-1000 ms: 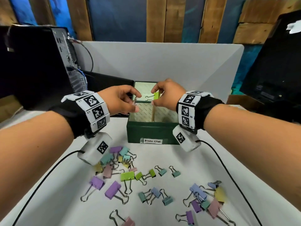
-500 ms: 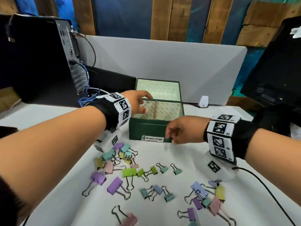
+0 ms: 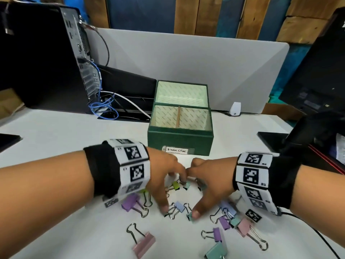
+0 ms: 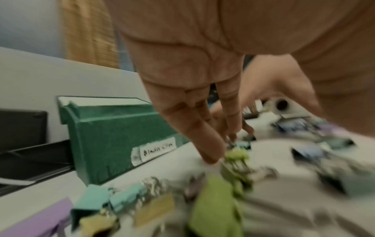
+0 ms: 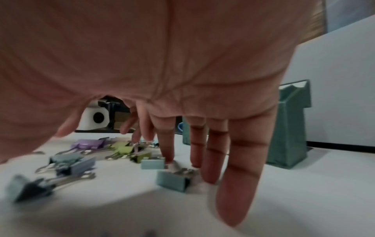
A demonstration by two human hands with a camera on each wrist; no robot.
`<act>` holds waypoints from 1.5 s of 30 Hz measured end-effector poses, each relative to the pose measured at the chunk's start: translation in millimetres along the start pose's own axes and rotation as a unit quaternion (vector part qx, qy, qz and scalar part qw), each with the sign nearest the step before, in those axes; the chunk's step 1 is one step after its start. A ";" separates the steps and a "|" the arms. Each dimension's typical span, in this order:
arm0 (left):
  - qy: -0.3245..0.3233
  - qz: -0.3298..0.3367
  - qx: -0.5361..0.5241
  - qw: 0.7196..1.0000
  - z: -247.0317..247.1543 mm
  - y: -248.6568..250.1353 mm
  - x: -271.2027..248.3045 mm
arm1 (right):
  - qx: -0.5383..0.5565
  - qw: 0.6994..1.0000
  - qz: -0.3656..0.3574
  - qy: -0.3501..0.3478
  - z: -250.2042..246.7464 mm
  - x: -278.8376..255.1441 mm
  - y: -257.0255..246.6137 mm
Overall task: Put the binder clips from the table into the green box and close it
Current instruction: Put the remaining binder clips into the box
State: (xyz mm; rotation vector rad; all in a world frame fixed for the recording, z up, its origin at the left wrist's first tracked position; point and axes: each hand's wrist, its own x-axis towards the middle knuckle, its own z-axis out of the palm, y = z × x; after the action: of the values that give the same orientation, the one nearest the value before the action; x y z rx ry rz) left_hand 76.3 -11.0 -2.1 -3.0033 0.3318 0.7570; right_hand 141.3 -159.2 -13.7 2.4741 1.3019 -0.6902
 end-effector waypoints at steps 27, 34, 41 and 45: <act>0.048 0.017 0.045 0.998 16.6 10.4 27.5 | 0.063 0.997 0.000 0.039 -7.1 24.2 1.1; 0.035 0.038 0.032 0.998 15.9 11.9 30.2 | 0.064 0.998 0.008 0.024 -4.1 29.4 6.5; 0.049 0.036 0.049 0.997 16.8 12.5 31.5 | 0.092 0.995 0.010 0.028 -7.0 32.3 15.2; 0.046 0.038 0.051 0.997 18.2 10.1 32.3 | 0.131 0.990 0.013 0.046 -7.2 29.4 21.1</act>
State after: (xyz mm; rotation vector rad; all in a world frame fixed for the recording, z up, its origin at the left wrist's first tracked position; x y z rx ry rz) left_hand 93.4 -25.9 -33.1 -2.9501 0.4745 0.5877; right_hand 175.1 -147.3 -22.7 2.7558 1.2816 -0.7959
